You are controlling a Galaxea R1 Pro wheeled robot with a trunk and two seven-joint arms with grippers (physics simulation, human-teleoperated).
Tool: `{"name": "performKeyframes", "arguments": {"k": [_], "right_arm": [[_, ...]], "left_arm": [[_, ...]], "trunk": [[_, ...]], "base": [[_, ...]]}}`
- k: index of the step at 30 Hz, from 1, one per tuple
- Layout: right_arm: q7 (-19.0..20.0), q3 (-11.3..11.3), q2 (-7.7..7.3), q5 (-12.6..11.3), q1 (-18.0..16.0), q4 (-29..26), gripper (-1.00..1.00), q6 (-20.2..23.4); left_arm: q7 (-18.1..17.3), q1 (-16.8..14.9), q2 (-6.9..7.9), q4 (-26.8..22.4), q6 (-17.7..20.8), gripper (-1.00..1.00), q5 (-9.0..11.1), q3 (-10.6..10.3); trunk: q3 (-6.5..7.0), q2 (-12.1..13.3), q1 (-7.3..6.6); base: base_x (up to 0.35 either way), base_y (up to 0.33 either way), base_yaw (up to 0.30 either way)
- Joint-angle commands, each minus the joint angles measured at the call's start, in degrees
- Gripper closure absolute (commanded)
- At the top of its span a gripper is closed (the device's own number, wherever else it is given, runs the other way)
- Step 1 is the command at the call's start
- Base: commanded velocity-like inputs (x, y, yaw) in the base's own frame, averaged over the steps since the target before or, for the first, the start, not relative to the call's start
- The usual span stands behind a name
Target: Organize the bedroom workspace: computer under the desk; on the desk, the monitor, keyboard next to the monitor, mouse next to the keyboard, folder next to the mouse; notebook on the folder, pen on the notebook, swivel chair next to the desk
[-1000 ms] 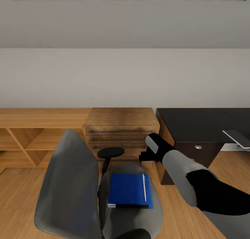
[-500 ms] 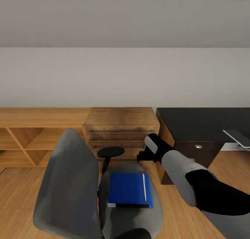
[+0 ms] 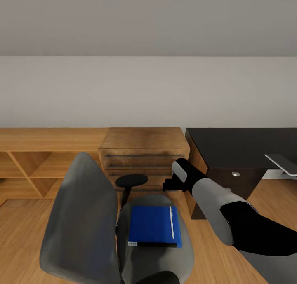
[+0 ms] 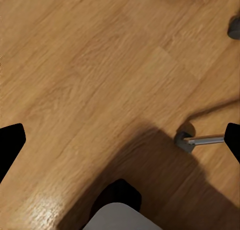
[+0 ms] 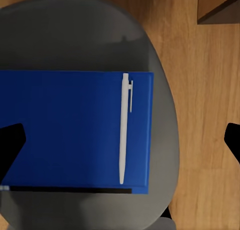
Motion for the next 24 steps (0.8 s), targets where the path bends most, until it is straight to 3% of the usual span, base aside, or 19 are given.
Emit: {"name": "performKeyframes", "arguments": {"k": [1, 12, 24], "right_arm": [[-0.51, 0.26, 0.00, -0.59, -0.03, -0.05, -1.00, 0.11], [-0.51, 0.24, 0.00, -0.59, -0.03, 0.00, -1.00, 0.09], [-0.51, 0.24, 0.00, -0.59, -0.03, 0.03, -1.00, 0.10]], "left_arm": [[-0.40, -0.03, -0.01, 0.18, -0.27, -1.00, 0.51, 0.09], [-0.41, -0.03, -0.04, 0.75, -1.20, -1.00, 0.51, 0.09], [-0.30, -0.03, 0.01, 0.79, -1.24, -1.00, 0.52, 0.16]], "trunk": [[-0.05, -0.03, 0.00], [-0.05, -0.03, 0.00], [-0.05, -0.03, 0.00]], "base": [[-0.007, 0.000, 0.000], [-0.136, 0.000, 0.000], [-0.026, 0.000, 0.000]]}}
